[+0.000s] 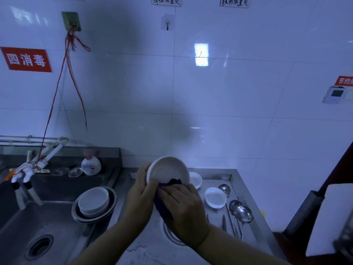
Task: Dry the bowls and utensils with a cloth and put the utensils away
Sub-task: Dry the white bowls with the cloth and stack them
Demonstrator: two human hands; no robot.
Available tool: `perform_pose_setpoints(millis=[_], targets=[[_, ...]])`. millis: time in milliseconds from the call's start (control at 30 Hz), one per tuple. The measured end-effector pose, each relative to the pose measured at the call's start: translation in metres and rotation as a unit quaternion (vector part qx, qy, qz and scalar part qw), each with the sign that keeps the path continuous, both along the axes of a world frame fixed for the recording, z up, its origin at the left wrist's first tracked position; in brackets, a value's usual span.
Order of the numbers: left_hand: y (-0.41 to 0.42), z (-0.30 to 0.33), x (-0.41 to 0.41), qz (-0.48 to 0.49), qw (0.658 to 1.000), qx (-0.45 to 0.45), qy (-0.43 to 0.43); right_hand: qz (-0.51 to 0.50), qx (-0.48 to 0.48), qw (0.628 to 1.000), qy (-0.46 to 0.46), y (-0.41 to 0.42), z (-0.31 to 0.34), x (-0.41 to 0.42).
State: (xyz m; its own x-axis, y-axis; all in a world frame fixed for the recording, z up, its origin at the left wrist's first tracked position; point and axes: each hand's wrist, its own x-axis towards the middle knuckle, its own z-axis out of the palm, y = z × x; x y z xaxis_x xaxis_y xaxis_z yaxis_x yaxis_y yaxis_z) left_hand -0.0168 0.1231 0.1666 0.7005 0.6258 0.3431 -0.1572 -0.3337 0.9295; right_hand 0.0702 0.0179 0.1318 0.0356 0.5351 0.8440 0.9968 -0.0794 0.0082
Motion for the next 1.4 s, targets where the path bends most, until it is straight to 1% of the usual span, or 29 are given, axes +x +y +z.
perform_pose_setpoints(millis=[67, 100, 200, 267, 300, 333, 400, 500, 567, 667, 767, 867, 933, 1033, 1067, 1133, 1167, 1200, 1233, 1267, 1300, 1333, 1367, 1400], targets=[[0.005, 0.002, -0.004, -0.023, 0.999, 0.027, 0.016, 0.03, -0.029, 0.999, -0.031, -0.006, -0.003, 0.011], [0.007, 0.003, -0.006, -0.035, 0.999, 0.031, 0.026, 0.049, -0.048, 0.995, -0.068, -0.01, -0.003, 0.019], [0.012, 0.009, -0.009, -0.074, 0.995, 0.02, 0.061, 0.096, -0.107, 0.97, -0.198, -0.021, 0.006, 0.047], [0.016, 0.016, -0.008, -0.108, 0.989, 0.025, 0.093, 0.107, -0.138, 0.953, -0.249, -0.024, 0.014, 0.06], [0.016, 0.019, -0.008, -0.121, 0.987, 0.025, 0.106, 0.103, -0.148, 0.949, -0.259, -0.024, 0.016, 0.063], [0.017, 0.022, -0.007, -0.125, 0.985, 0.02, 0.114, 0.095, -0.152, 0.949, -0.258, -0.022, 0.017, 0.062], [0.021, 0.025, -0.005, -0.114, 0.986, 0.015, 0.117, 0.074, -0.155, 0.959, -0.226, -0.017, 0.015, 0.053], [0.024, 0.025, -0.004, -0.091, 0.99, 0.019, 0.107, 0.051, -0.163, 0.977, -0.126, -0.011, 0.008, 0.03], [0.021, 0.023, -0.004, -0.077, 0.992, 0.016, 0.101, 0.037, -0.187, 0.98, -0.057, -0.009, 0.005, 0.016], [0.018, 0.018, -0.004, -0.067, 0.994, -0.004, 0.082, 0.025, -0.203, 0.979, -0.011, -0.007, 0.006, -0.001], [0.02, 0.015, -0.005, -0.063, 0.995, -0.032, 0.064, 0.051, -0.21, 0.976, -0.013, -0.008, 0.007, -0.006], [0.026, 0.015, -0.004, -0.104, 0.991, -0.053, 0.064, 0.088, -0.218, 0.971, -0.043, -0.015, 0.009, 0.004], [0.033, 0.015, -0.007, -0.16, 0.981, -0.041, 0.101, 0.109, -0.219, 0.964, -0.099, -0.021, 0.012, 0.014], [0.044, 0.018, -0.011, -0.229, 0.954, -0.012, 0.191, 0.12, -0.218, 0.952, -0.177, -0.027, 0.017, 0.025], [0.045, 0.02, -0.01, -0.23, 0.951, -0.015, 0.208, 0.115, -0.221, 0.951, -0.185, -0.027, 0.018, 0.026], [0.047, 0.021, -0.006, -0.191, 0.954, -0.019, 0.23, 0.099, -0.231, 0.952, -0.177, -0.027, 0.021, 0.025], [0.047, 0.02, -0.005, -0.16, 0.954, 0.011, 0.252, 0.09, -0.244, 0.952, -0.16, -0.027, 0.022, 0.024], [0.049, 0.02, -0.005, -0.126, 0.947, 0.082, 0.285, 0.081, -0.263, 0.952, -0.138, -0.028, 0.024, 0.024], [0.05, 0.019, -0.007, -0.085, 0.927, 0.18, 0.317, 0.071, -0.281, 0.95, -0.112, -0.03, 0.026, 0.025], [0.049, 0.019, -0.012, -0.045, 0.901, 0.281, 0.326, 0.061, -0.3, 0.948, -0.087, -0.033, 0.026, 0.027], [0.046, 0.021, -0.019, -0.021, 0.878, 0.367, 0.306, 0.055, -0.316, 0.945, -0.065, -0.035, 0.026, 0.029], [0.042, 0.022, -0.025, -0.021, 0.861, 0.435, 0.263, 0.051, -0.327, 0.942, -0.047, -0.037, 0.025, 0.032], [0.038, 0.022, -0.03, -0.043, 0.843, 0.486, 0.225, 0.052, -0.334, 0.941, -0.032, -0.038, 0.025, 0.033], [0.033, 0.023, -0.033, -0.078, 0.816, 0.532, 0.213, 0.054, -0.337, 0.94, -0.019, -0.038, 0.024, 0.034]])
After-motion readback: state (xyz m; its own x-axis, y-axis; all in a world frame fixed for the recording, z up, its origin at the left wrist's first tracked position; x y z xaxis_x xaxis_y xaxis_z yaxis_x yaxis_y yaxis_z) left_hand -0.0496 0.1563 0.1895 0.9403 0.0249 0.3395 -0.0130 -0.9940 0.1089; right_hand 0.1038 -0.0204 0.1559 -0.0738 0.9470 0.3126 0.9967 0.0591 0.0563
